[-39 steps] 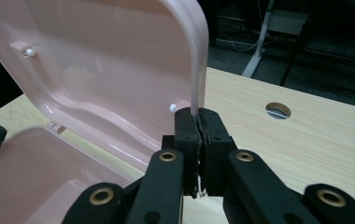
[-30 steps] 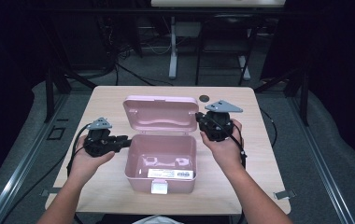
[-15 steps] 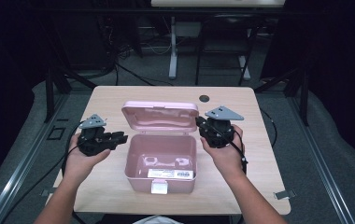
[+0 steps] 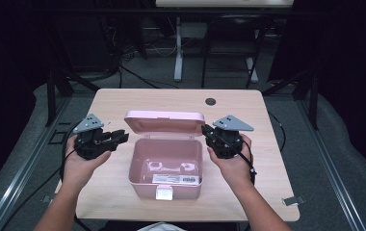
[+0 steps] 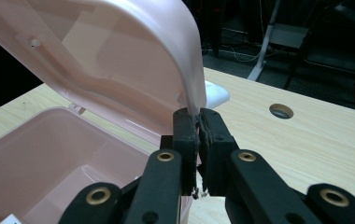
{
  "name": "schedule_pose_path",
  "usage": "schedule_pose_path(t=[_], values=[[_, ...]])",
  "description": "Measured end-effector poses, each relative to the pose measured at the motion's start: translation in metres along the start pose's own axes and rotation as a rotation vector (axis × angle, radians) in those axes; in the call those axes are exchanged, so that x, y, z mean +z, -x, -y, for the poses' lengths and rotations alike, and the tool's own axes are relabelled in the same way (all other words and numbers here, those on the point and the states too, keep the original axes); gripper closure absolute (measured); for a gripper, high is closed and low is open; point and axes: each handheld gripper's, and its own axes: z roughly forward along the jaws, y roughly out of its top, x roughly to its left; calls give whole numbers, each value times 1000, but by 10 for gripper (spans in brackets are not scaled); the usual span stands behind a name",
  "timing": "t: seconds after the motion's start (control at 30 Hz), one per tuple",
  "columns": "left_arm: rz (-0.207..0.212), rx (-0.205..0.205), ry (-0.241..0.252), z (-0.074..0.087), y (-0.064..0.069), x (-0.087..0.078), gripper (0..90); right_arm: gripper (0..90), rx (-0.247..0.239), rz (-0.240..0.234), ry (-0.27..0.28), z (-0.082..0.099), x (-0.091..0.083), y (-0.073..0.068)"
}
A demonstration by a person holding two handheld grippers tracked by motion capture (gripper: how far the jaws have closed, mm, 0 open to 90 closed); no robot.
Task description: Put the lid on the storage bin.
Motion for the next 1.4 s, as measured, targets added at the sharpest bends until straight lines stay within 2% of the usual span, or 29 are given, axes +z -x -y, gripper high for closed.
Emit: schedule_pose_path(t=[0.13, 0.47, 0.77, 1.0, 1.13, 1.4], values=[[-9, 4, 20, -2, 2, -4, 734, 856, 1, -6, -1, 2, -2, -1], [-17, 11, 34, -4, 8, -8, 735, 848, 15, -24, 4, 11, -8, -3], [-26, 50, 62, -9, 19, -15, 726, 840, 26, -45, -3, 16, -12, -4], [-31, 61, 52, -15, 22, -14, 736, 831, 35, -65, -22, 18, -15, -3], [-29, 71, 32, -16, 22, -16, 743, 826, 46, -78, -16, 20, -16, -2], [-26, 77, 32, -16, 24, -19, 761, 826, 59, -97, 5, 23, -26, 0]])
